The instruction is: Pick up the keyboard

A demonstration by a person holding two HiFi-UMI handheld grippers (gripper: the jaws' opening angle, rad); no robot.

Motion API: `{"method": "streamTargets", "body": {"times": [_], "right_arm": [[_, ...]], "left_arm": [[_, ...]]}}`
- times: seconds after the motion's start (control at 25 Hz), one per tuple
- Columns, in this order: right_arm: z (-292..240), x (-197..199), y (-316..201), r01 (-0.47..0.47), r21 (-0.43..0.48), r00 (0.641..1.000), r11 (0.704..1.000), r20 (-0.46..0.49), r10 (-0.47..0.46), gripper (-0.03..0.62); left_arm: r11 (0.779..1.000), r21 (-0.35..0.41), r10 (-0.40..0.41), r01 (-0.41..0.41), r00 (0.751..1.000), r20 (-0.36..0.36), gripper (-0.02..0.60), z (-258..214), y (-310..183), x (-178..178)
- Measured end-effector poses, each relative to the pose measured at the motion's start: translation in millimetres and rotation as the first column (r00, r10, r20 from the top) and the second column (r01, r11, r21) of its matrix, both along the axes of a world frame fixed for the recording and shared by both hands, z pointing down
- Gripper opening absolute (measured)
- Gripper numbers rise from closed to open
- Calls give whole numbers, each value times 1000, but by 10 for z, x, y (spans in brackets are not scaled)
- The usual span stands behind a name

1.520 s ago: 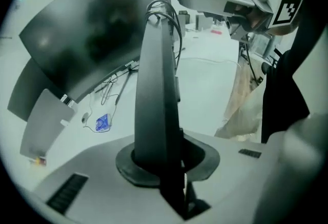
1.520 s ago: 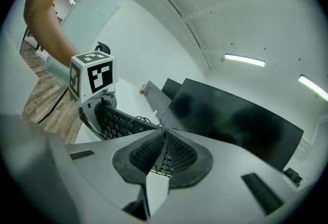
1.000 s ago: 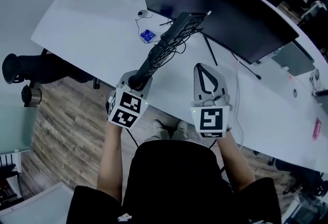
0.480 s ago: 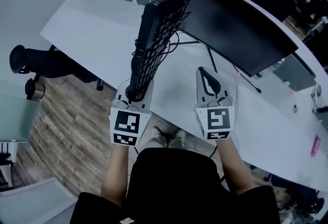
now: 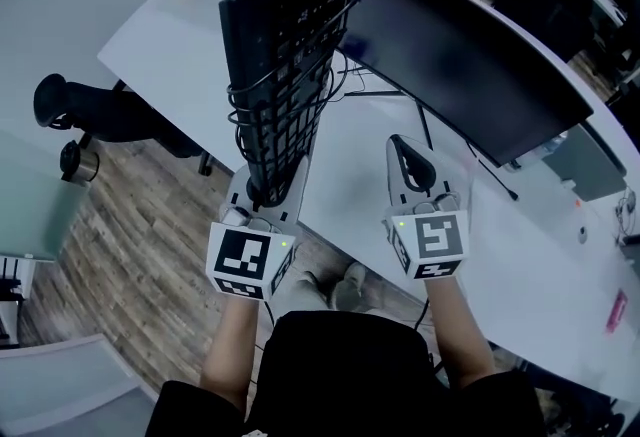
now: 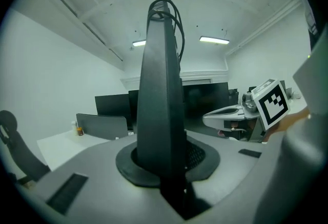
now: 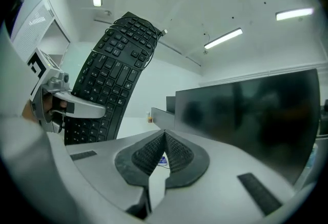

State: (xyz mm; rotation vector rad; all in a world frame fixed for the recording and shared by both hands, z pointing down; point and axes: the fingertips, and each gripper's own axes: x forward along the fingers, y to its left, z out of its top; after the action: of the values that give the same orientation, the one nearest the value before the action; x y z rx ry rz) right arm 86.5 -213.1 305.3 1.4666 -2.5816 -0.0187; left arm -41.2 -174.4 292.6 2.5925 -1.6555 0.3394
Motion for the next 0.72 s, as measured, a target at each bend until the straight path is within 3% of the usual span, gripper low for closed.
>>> {"method": "streamTargets", "body": {"times": [0.4,0.72], "right_arm": [[-270,-150,143,42,23,998,999,36,-42,6],[-415,-354,521,34,36,997,999,64,-36,5]], "left_arm": [[999,39,-28,30,999,-38,77,-170,103,-76],[999,47,-16,18,999,-38,77,-231,502,-277]]}}
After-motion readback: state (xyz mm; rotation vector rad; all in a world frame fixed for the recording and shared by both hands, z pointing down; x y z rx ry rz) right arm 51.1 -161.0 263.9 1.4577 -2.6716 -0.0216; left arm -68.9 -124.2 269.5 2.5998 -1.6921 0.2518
